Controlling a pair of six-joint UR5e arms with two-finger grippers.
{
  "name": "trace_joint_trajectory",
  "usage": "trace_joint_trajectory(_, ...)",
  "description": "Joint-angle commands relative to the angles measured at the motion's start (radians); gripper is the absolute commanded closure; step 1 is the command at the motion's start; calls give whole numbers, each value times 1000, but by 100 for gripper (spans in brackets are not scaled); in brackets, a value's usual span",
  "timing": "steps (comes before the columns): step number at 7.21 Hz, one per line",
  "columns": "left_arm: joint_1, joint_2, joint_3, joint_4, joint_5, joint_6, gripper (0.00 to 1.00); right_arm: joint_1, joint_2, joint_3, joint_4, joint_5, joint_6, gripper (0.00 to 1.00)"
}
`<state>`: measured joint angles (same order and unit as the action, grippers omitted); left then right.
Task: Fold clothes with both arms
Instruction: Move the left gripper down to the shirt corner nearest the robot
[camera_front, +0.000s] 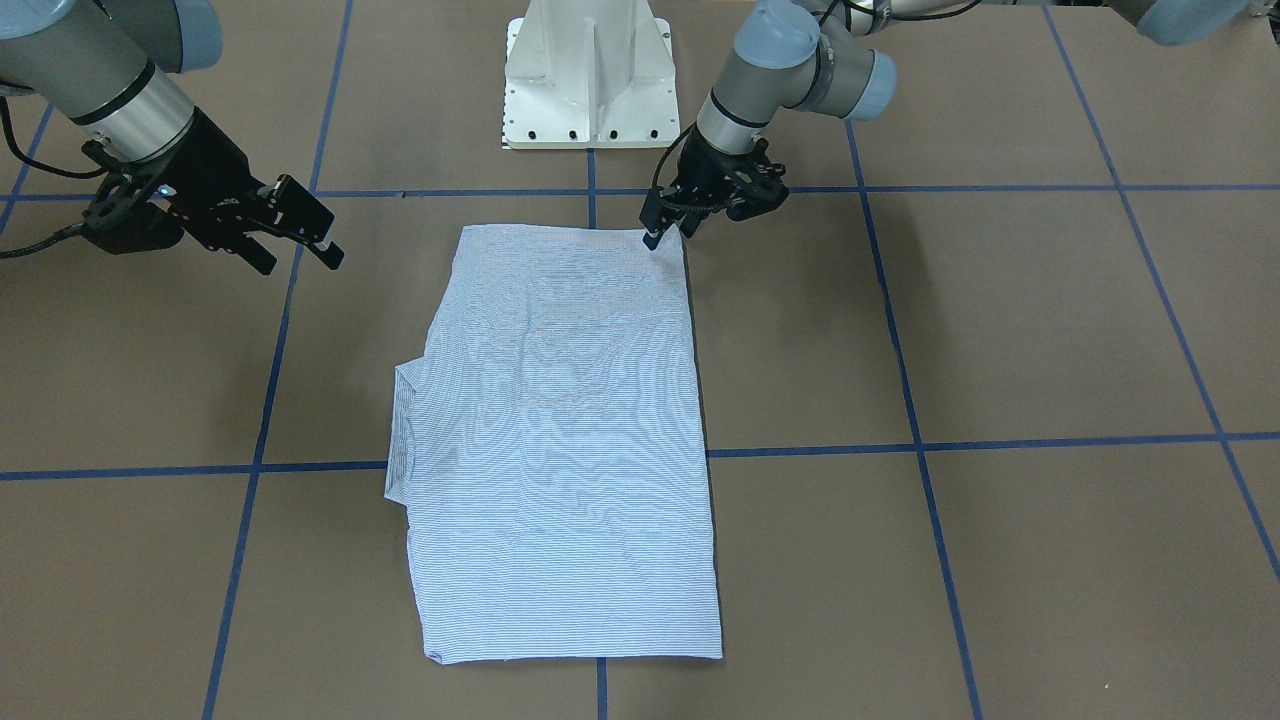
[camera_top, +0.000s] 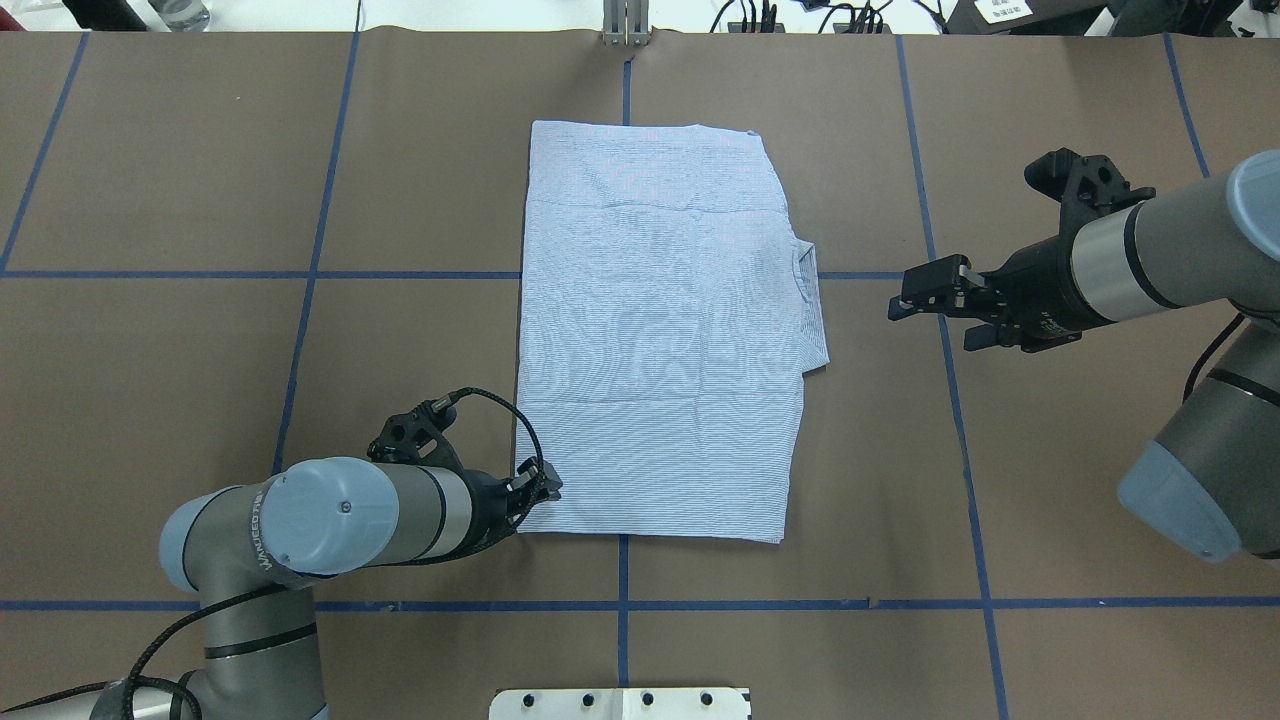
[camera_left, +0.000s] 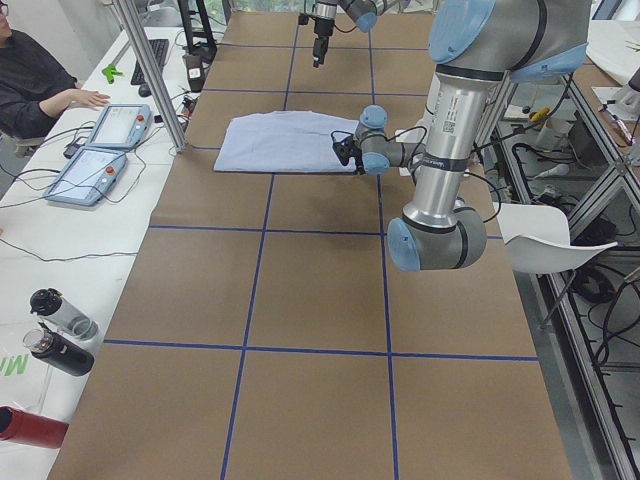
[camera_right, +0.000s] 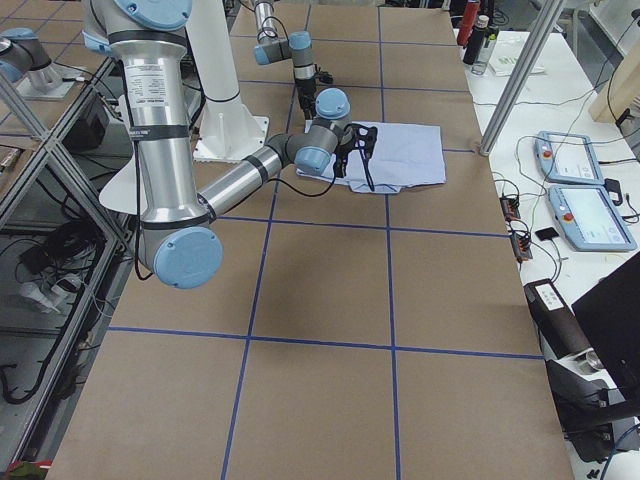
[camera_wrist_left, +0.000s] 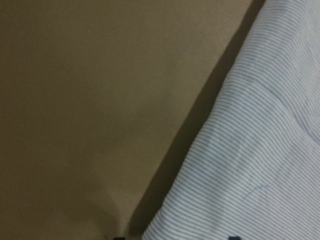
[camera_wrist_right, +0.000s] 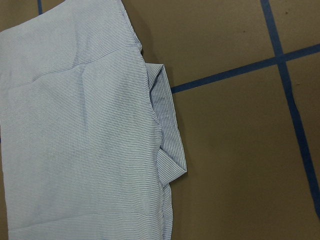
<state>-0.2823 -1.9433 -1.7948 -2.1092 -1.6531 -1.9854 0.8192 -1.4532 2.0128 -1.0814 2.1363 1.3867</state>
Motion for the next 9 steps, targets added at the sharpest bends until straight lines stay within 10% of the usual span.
trace_joint_trajectory(1, 8, -2, 0, 0, -1, -1, 30, 0, -1, 1, 0, 1, 0, 0)
trace_joint_trajectory(5, 18, -6, 2, 18, -4, -1, 33, 0, -1, -2, 0, 5, 0, 0)
trace_joint_trajectory(9, 18, -17, -1, 18, -4, -1, 77, 0, -1, 1, 0, 10, 0, 0)
